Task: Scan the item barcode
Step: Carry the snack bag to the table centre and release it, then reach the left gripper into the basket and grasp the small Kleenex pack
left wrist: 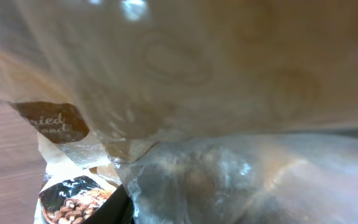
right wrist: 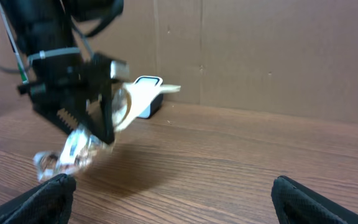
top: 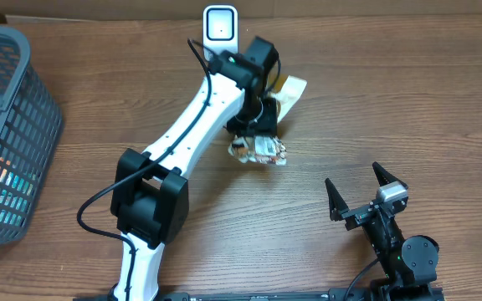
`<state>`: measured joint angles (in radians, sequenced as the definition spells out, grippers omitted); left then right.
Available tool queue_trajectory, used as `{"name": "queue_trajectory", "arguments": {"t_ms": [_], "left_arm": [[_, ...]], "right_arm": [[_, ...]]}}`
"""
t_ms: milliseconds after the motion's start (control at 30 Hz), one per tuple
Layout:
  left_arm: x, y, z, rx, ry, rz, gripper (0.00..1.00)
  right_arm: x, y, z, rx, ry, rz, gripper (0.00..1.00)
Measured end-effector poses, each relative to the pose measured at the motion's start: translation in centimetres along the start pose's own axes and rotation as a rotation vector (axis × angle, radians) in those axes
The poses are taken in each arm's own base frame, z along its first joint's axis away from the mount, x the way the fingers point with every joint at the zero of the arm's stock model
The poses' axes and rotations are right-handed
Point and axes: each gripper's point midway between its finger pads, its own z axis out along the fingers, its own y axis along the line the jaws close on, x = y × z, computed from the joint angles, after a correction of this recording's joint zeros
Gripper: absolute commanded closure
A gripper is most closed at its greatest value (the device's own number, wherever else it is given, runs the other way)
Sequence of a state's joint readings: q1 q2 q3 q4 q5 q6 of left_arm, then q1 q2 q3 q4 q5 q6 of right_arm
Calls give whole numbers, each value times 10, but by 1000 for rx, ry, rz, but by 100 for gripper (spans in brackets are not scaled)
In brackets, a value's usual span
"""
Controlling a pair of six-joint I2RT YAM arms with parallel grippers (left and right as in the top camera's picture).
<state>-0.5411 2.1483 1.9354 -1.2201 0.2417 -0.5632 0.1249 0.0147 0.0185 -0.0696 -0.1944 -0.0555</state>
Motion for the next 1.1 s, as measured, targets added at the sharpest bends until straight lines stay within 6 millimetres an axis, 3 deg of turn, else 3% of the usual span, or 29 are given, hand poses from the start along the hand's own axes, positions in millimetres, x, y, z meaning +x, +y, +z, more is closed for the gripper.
{"name": "queue_trajectory", "arguments": {"t_ms": [67, 100, 400, 533, 667, 800, 933, 1000, 1100], "left_arm": [[5, 5, 9, -14, 18, -71, 40], [7, 7, 13, -21, 24, -103, 3], [0, 8, 22, -8, -3, -162, 0], [-6, 12, 9, -9, -9, -139, 0], [-34, 20, -52, -1, -99, -128, 0], [-70, 44, -150, 40, -292, -113, 0], [-79, 97, -245, 30, -497, -151, 0], [-72, 140, -296, -5, -618, -215, 0], [-60, 194, -350, -49, -766, -318, 0]], "right_arm": [[0, 0, 0, 0, 1, 0, 0], [0, 0, 0, 0, 0, 0, 0], [0, 0, 0, 0, 0, 0, 0], [0, 0, 0, 0, 0, 0, 0], [0, 0, 0, 0, 1, 1, 0], [0, 0, 0, 0, 0, 0, 0], [0, 0, 0, 0, 0, 0, 0], [0, 0, 0, 0, 0, 0, 0], [0, 0, 0, 0, 0, 0, 0]]}}
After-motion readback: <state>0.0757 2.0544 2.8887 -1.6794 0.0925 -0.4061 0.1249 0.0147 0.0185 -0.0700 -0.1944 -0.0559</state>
